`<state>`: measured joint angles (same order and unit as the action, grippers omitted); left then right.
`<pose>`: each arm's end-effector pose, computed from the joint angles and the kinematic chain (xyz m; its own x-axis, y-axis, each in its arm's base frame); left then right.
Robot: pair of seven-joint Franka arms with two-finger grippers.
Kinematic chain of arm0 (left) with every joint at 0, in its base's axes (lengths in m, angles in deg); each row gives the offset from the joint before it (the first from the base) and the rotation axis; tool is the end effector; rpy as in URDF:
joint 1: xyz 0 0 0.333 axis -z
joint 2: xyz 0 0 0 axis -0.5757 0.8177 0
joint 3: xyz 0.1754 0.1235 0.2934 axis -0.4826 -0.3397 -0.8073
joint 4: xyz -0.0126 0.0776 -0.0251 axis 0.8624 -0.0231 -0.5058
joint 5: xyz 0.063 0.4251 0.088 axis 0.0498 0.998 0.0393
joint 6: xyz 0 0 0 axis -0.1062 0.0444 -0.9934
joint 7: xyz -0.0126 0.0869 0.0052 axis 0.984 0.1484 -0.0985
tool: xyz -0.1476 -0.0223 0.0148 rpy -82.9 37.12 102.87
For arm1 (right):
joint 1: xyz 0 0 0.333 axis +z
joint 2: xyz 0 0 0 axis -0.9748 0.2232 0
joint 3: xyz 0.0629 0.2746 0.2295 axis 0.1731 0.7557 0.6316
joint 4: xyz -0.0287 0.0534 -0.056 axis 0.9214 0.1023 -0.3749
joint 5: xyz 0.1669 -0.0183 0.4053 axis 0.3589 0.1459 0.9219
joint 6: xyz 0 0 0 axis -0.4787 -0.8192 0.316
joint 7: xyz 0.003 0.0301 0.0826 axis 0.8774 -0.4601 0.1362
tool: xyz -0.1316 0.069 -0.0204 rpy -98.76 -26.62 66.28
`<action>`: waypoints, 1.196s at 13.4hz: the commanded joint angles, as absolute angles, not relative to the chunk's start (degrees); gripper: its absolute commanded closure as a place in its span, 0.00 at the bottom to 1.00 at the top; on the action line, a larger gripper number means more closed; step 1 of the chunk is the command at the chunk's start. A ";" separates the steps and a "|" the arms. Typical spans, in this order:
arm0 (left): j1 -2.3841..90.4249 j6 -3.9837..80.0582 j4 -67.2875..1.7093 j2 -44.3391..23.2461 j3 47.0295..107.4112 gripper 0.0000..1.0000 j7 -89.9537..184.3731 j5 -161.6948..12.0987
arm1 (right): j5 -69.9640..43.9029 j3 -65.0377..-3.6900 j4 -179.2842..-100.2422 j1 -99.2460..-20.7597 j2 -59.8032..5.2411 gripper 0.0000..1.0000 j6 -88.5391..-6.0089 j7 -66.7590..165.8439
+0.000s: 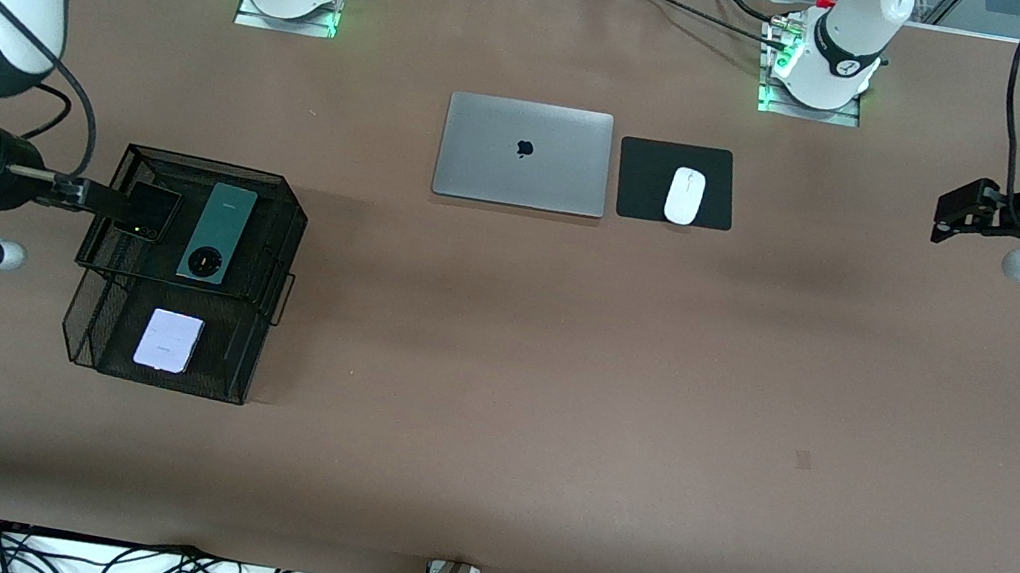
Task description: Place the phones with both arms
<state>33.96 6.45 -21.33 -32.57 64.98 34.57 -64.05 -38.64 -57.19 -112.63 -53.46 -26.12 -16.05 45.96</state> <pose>0.6073 -0.0445 0.6018 0.9756 -0.1883 -0.1125 -0.1908 -0.9815 -0.0121 0.7126 0.0405 0.5238 0.9859 -0.0287 -0.1648 -0.0295 -0.9996 -0.0022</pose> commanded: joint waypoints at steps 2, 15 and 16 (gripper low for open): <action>34.09 6.30 -20.00 -32.56 65.22 0.00 33.38 -64.23 | -48.89 -32.30 -117.80 -71.53 -34.03 0.01 -19.61 39.51; 33.30 7.71 -20.09 -33.27 66.01 0.00 34.08 -64.58 | -49.61 -26.37 -136.54 -76.57 -43.54 0.01 -30.71 32.29; 33.30 7.80 -20.09 -33.27 66.01 0.00 34.08 -64.58 | -49.44 -26.28 -136.54 -76.57 -43.54 0.00 -30.36 32.12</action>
